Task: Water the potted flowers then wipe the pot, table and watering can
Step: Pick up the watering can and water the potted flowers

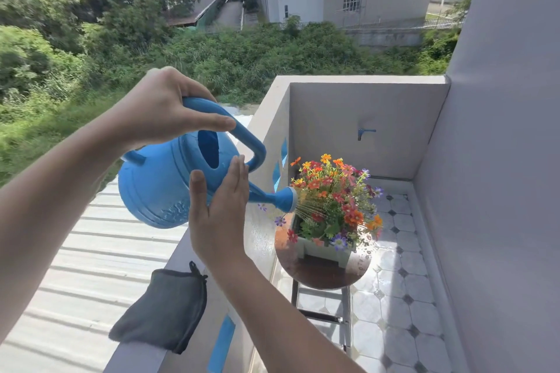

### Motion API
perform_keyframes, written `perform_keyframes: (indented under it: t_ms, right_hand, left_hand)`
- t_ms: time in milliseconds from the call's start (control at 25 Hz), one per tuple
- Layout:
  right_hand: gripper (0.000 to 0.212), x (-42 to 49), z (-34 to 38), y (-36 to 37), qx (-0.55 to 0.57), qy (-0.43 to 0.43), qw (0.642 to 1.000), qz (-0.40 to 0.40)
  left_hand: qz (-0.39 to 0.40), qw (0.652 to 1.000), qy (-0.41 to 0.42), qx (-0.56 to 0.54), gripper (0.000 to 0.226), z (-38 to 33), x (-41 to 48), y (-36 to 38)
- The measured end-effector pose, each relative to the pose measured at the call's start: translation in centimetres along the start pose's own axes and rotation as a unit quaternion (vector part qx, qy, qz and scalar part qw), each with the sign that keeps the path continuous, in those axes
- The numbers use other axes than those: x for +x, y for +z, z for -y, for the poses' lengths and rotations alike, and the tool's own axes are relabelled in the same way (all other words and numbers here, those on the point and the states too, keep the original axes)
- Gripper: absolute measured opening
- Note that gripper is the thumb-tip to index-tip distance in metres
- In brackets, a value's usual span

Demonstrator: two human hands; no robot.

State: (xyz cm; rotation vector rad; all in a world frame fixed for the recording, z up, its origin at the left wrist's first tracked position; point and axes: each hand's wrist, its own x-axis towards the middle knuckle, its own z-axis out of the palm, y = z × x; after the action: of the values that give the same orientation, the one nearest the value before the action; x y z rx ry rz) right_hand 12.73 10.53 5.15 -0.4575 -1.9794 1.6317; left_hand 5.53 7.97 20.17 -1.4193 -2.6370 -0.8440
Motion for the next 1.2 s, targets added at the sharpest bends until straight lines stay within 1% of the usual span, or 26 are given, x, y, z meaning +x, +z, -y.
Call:
perform_keyframes:
  t_ms: [120,240,320,480,640,720,840,920,960,1080,1200]
  right_hand:
    - [0.094,-0.5,-0.1,-0.3,-0.008,-0.005,1.000,-0.017]
    - [0.089,0.5,-0.6,-1.2,-0.089,-0.045,0.993,-0.065]
    - [0.088,1.5,-0.5,-1.7,-0.130,-0.079,0.985,-0.082]
    - [0.094,2.3,-0.3,-2.0,-0.127,-0.116,0.984,-0.056]
    - [0.091,2.3,-1.6,-1.9,-0.120,-0.172,0.975,-0.070]
    - [0.088,1.7,-2.2,-1.6,-0.104,-0.189,0.972,-0.091]
    - [0.078,1.4,-3.0,-1.4,-0.086,-0.227,0.957,-0.157]
    - [0.073,2.2,-3.2,-1.8,-0.084,-0.248,0.946,-0.191]
    - [0.074,2.7,-3.1,-2.0,-0.085,-0.254,0.943,-0.196]
    - [0.078,4.3,-2.6,-2.3,-0.087,-0.268,0.941,-0.185]
    - [0.081,5.2,-2.4,-2.0,-0.088,-0.271,0.945,-0.160]
  left_hand:
    - [0.008,1.000,0.002,-0.017,0.023,-0.2,-0.1,0.3]
    - [0.004,0.999,0.008,-0.040,0.026,-0.7,0.4,0.6]
    - [-0.018,0.999,0.012,-0.046,0.030,-0.8,0.8,0.4]
    - [-0.047,0.999,0.007,-0.027,0.028,-0.9,1.0,-0.2]
    - [-0.046,0.999,-0.001,-0.011,0.030,-1.2,0.7,0.1]
    - [-0.031,1.000,-0.003,0.001,0.028,-1.6,0.5,0.4]
    - [-0.008,1.000,0.003,0.004,0.026,-2.4,0.5,1.0]
    - [-0.008,1.000,0.009,-0.001,0.026,-2.7,0.9,1.1]
    - [-0.015,1.000,0.011,-0.002,0.026,-2.8,1.1,1.1]
    - [-0.042,0.999,0.007,-0.001,0.028,-2.8,1.7,0.7]
    - [-0.057,0.998,-0.006,0.026,0.031,-2.4,2.0,0.4]
